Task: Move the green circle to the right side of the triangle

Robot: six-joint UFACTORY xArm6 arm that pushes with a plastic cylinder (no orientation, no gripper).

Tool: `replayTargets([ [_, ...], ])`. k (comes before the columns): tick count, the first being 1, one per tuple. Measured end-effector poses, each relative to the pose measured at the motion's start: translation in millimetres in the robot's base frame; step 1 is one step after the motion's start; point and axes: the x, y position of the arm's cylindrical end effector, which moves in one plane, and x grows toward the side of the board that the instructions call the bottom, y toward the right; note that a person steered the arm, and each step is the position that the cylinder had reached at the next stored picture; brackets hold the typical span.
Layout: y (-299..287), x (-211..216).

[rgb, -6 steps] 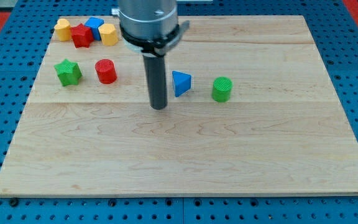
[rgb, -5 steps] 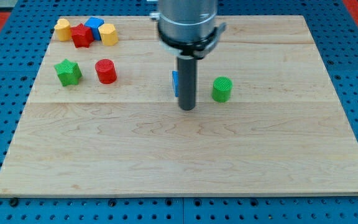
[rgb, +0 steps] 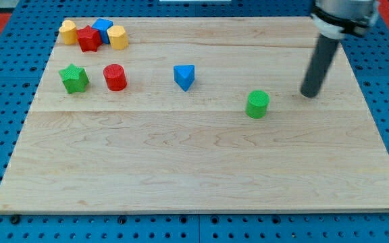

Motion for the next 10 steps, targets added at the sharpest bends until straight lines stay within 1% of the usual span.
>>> replayTargets([
  [1,-32.9,62.9],
  [2,-83.2,42.1],
  [3,-85.5,-3.7],
  [4,-78.9,-13.1],
  [5,-83.9,37.7],
  [6,-123.2,55.5],
  [7,-142.9,8.4],
  [8,-140.3,-16.2],
  [9,-139.2,-9.0],
  [10,-137.5,17.4],
])
